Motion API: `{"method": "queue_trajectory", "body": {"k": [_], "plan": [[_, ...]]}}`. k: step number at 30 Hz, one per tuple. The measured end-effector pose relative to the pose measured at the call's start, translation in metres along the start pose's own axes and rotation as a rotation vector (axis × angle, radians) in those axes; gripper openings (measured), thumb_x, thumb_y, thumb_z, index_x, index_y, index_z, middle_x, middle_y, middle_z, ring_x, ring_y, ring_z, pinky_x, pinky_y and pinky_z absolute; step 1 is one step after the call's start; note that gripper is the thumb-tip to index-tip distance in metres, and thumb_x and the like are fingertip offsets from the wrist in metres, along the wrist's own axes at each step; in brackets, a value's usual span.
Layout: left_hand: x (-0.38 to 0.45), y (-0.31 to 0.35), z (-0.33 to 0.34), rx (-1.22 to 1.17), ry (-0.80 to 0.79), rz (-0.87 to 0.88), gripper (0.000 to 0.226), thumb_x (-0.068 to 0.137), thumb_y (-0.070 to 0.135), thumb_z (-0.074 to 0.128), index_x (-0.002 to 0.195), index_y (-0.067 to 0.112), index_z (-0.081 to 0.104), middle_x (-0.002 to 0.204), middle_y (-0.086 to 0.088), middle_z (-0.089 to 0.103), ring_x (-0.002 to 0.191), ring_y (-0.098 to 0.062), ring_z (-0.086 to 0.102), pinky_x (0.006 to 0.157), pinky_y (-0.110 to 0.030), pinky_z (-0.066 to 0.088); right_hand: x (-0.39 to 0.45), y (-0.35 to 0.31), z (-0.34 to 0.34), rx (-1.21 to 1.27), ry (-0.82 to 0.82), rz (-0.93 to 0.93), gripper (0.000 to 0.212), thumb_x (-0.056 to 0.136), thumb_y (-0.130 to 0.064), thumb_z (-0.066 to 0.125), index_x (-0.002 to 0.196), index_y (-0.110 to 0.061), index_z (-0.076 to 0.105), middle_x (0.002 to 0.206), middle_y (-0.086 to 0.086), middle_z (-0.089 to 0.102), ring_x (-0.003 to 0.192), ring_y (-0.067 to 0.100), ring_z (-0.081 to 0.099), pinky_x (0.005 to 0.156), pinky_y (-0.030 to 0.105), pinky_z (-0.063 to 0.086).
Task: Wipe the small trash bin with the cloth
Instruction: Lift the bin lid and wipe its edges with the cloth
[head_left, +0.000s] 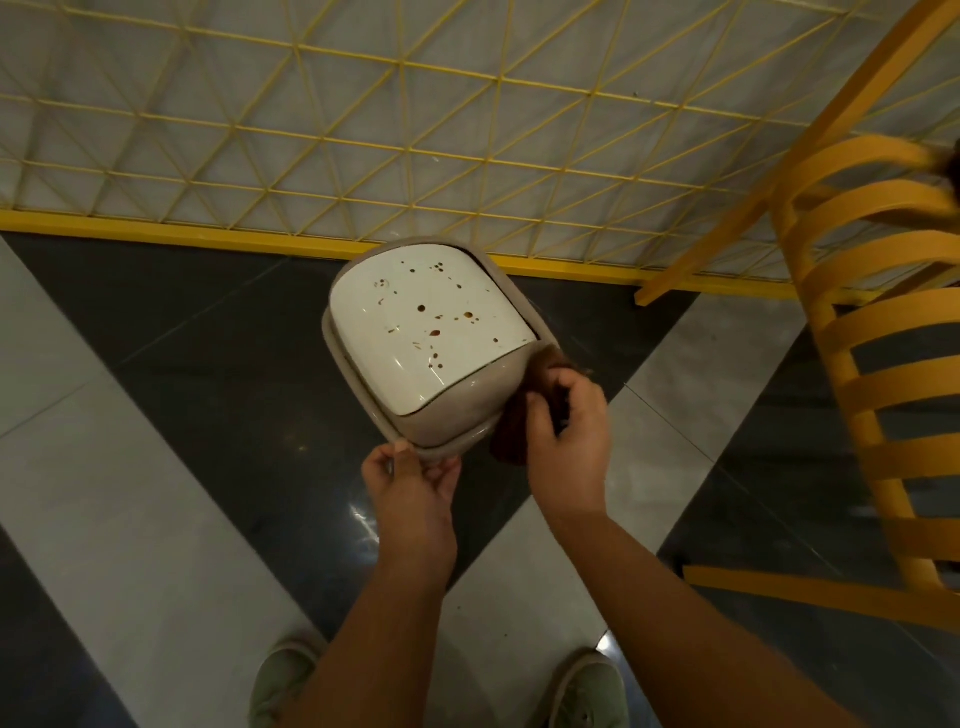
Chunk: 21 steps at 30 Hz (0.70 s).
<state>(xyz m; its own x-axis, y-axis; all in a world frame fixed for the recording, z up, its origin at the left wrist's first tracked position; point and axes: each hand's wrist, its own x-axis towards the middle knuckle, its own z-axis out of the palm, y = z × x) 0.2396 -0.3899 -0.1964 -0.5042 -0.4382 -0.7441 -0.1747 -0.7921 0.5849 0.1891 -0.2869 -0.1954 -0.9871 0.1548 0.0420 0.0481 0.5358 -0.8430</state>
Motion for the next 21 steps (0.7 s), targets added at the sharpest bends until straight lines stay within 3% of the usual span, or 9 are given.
{"method": "queue_trajectory", "body": {"k": [5,9,12,16,19,21], "plan": [[0.001,-0.001,-0.003,0.014,-0.022,0.018,0.008,0.102,0.016,0.038,0.107,0.017,0.044,0.11,-0.017,0.059,0.1,-0.028,0.063,0.085,-0.037,0.054,-0.03,-0.001,0.007,-0.096,-0.226,-0.316,0.018,0.086,-0.006,0.058,0.099,-0.018,0.059,0.104,-0.009,0.053,0.095,-0.007,0.047,0.087,0.006,0.038],[-0.001,-0.002,-0.001,0.006,-0.031,-0.019,0.009,0.101,0.014,0.04,0.1,0.019,0.047,0.104,-0.012,0.059,0.097,-0.025,0.062,0.095,-0.041,0.049,0.001,0.012,-0.006,-0.17,-0.111,-0.145,0.026,0.089,-0.007,0.055,0.111,-0.02,0.061,0.113,-0.006,0.054,0.1,0.001,0.048,0.095,0.018,0.043],[-0.001,-0.002,-0.001,-0.004,-0.02,-0.029,0.01,0.101,0.016,0.04,0.099,0.021,0.048,0.103,-0.01,0.058,0.094,-0.023,0.062,0.095,-0.041,0.048,0.017,0.018,-0.017,-0.288,-0.078,-0.004,0.035,0.094,-0.013,0.051,0.128,-0.02,0.053,0.123,0.0,0.05,0.099,0.003,0.043,0.091,0.014,0.036],[0.0,-0.004,0.001,0.0,-0.034,-0.009,0.011,0.102,0.016,0.039,0.098,0.021,0.047,0.099,-0.01,0.059,0.09,-0.022,0.062,0.095,-0.04,0.048,-0.018,0.014,-0.012,-0.422,-0.253,-0.286,0.029,0.092,-0.02,0.049,0.119,-0.021,0.059,0.114,0.003,0.053,0.088,0.008,0.051,0.078,0.021,0.051],[-0.002,-0.006,0.001,0.014,-0.041,0.009,0.012,0.102,0.017,0.038,0.099,0.022,0.048,0.098,-0.011,0.061,0.091,-0.022,0.063,0.092,-0.038,0.051,-0.034,0.009,-0.005,-0.465,-0.377,-0.464,0.031,0.088,-0.025,0.044,0.108,-0.017,0.066,0.1,0.007,0.059,0.075,0.016,0.058,0.057,0.021,0.052],[-0.001,-0.007,-0.002,0.005,-0.046,0.008,0.01,0.102,0.017,0.038,0.101,0.021,0.047,0.104,-0.013,0.061,0.095,-0.023,0.063,0.091,-0.037,0.051,-0.023,0.009,-0.009,-0.49,-0.394,-0.536,0.027,0.085,-0.022,0.05,0.105,-0.016,0.067,0.097,0.009,0.059,0.074,0.02,0.058,0.053,0.025,0.053]]}}
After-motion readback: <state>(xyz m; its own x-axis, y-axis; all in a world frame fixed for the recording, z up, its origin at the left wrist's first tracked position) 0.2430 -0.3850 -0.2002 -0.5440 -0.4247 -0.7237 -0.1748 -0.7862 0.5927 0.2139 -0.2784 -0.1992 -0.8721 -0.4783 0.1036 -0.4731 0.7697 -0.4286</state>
